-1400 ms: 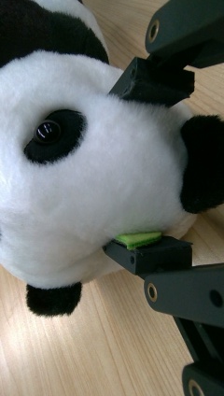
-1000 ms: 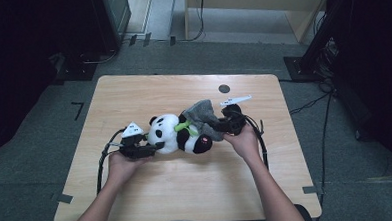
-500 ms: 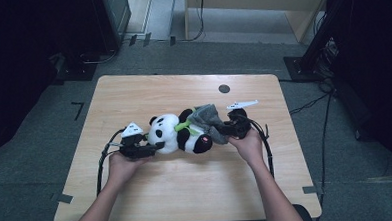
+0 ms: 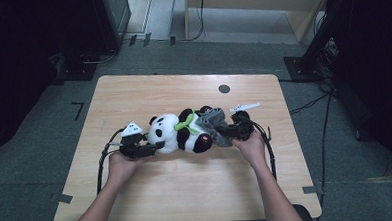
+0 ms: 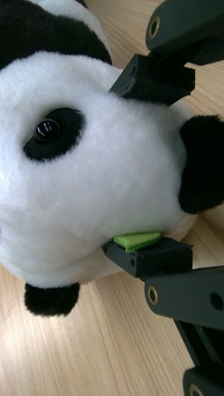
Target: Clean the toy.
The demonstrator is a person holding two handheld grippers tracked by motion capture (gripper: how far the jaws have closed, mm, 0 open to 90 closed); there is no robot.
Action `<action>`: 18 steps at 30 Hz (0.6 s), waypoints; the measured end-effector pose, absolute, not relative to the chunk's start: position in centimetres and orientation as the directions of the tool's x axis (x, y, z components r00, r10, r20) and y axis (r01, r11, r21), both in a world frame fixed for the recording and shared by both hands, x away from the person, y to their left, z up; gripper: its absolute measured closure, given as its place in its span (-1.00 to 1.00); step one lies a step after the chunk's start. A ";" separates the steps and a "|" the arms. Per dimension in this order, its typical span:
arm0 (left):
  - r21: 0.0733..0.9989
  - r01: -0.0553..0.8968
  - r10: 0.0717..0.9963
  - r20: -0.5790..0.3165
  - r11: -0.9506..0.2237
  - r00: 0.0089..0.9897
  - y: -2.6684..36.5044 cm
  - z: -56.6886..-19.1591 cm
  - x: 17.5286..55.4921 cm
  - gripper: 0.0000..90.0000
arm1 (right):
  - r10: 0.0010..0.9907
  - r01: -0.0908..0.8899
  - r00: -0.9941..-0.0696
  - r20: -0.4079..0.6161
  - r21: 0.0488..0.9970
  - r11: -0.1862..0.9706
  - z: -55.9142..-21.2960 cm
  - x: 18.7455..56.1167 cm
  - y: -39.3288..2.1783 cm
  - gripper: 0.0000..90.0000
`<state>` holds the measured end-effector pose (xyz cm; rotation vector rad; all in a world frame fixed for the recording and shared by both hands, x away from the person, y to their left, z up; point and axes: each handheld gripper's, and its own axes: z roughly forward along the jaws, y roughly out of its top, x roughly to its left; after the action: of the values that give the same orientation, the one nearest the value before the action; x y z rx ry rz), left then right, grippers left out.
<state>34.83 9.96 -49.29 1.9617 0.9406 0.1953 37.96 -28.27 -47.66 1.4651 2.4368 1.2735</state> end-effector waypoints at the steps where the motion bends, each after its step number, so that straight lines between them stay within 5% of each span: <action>1: 0.795 0.536 0.682 -0.226 -0.284 0.695 10.0 -49.3 34.8 -0.20 | 0.754 0.732 -0.551 0.357 0.641 0.232 -47.8 38.0 -28.3 0.73; 7: 0.792 0.538 0.684 -0.224 -0.287 0.695 10.0 -49.3 34.8 -0.20 | 0.785 0.784 -0.500 0.365 0.577 0.230 -48.8 38.3 -29.4 0.74; 18: 0.784 0.552 0.680 -0.242 -0.284 0.693 10.1 -49.1 35.1 -0.20 | 0.838 0.764 -0.436 0.328 0.626 0.153 -46.8 36.9 -32.7 0.74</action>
<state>35.11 10.09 -49.13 1.9674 0.9507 0.1716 36.88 -32.70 -46.82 1.6120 2.3091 1.1564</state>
